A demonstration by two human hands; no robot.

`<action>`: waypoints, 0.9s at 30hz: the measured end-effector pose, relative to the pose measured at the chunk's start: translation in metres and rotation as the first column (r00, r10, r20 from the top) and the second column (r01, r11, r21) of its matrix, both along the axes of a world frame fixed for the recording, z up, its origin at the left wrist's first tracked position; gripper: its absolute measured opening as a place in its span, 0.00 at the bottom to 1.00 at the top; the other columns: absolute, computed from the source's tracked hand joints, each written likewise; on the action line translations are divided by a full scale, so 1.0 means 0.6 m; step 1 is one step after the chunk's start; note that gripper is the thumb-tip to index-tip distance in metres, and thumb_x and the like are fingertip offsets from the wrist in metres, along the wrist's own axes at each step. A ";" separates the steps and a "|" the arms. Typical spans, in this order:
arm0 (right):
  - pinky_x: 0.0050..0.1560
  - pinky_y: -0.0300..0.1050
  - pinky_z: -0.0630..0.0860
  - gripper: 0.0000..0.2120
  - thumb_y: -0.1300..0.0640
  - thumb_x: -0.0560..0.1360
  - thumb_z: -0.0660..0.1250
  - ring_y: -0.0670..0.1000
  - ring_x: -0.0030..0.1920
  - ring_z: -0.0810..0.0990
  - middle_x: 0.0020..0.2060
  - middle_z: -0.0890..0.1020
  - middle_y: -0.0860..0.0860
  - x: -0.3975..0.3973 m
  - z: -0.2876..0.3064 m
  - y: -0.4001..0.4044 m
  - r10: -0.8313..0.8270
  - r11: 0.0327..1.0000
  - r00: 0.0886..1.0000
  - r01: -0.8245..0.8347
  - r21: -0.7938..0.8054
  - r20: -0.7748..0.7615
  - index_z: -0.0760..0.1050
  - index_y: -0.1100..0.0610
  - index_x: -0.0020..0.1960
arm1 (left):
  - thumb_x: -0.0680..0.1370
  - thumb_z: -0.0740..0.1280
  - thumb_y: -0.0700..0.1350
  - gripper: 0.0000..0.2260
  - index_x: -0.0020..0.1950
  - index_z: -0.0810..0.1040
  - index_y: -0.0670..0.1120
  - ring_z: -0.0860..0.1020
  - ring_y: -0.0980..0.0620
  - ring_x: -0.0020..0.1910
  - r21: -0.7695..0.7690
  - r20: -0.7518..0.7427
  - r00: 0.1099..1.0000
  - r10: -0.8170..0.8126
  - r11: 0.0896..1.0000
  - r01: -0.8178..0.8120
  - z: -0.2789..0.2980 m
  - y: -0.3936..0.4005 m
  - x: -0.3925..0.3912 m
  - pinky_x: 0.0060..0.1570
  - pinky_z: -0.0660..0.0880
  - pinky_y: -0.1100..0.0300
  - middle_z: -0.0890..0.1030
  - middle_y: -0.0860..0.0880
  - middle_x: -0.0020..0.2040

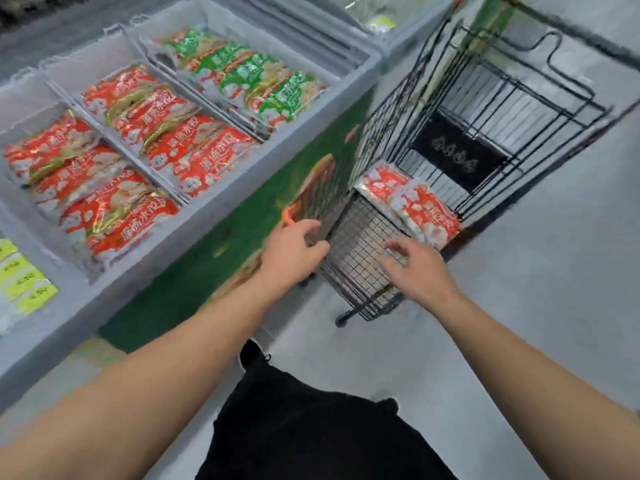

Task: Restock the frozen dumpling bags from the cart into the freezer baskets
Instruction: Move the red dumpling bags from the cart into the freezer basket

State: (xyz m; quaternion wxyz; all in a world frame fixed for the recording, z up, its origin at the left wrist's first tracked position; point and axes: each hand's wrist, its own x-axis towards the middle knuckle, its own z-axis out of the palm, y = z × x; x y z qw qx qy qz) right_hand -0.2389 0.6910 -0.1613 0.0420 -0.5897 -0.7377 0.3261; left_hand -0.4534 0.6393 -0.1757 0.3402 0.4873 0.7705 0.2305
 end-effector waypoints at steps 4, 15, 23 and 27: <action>0.63 0.47 0.73 0.18 0.52 0.74 0.68 0.53 0.59 0.79 0.61 0.81 0.51 0.174 -0.003 -0.010 -0.061 0.998 0.998 0.060 0.033 0.016 0.78 0.53 0.64 | 0.76 0.70 0.48 0.21 0.69 0.77 0.47 0.80 0.48 0.61 0.019 0.019 0.999 -0.027 0.999 0.026 0.000 0.011 0.158 0.66 0.73 0.53 0.81 0.48 0.65; 0.64 0.46 0.70 0.17 0.56 0.74 0.69 0.54 0.63 0.77 0.61 0.81 0.54 0.409 0.019 0.052 -0.136 0.987 0.989 0.140 0.074 -0.051 0.79 0.56 0.63 | 0.78 0.68 0.50 0.23 0.72 0.74 0.48 0.78 0.51 0.62 0.027 0.031 0.995 -0.094 0.995 0.093 0.037 0.084 0.406 0.66 0.71 0.56 0.79 0.50 0.67; 0.62 0.46 0.74 0.19 0.55 0.74 0.69 0.53 0.59 0.78 0.59 0.80 0.53 0.434 0.004 0.205 -0.082 0.996 0.995 0.085 0.043 -0.065 0.77 0.57 0.64 | 0.78 0.68 0.50 0.23 0.73 0.73 0.47 0.77 0.51 0.64 0.009 0.086 0.996 -0.033 0.999 0.032 0.012 0.220 0.450 0.69 0.70 0.53 0.78 0.51 0.68; 0.56 0.46 0.75 0.18 0.53 0.75 0.68 0.53 0.54 0.78 0.57 0.80 0.53 0.427 -0.008 0.307 -0.044 0.999 0.999 0.045 0.031 -0.020 0.77 0.55 0.63 | 0.78 0.68 0.51 0.24 0.73 0.73 0.47 0.77 0.51 0.64 -0.008 0.114 0.994 -0.005 1.000 0.006 -0.007 0.308 0.453 0.68 0.71 0.51 0.78 0.51 0.67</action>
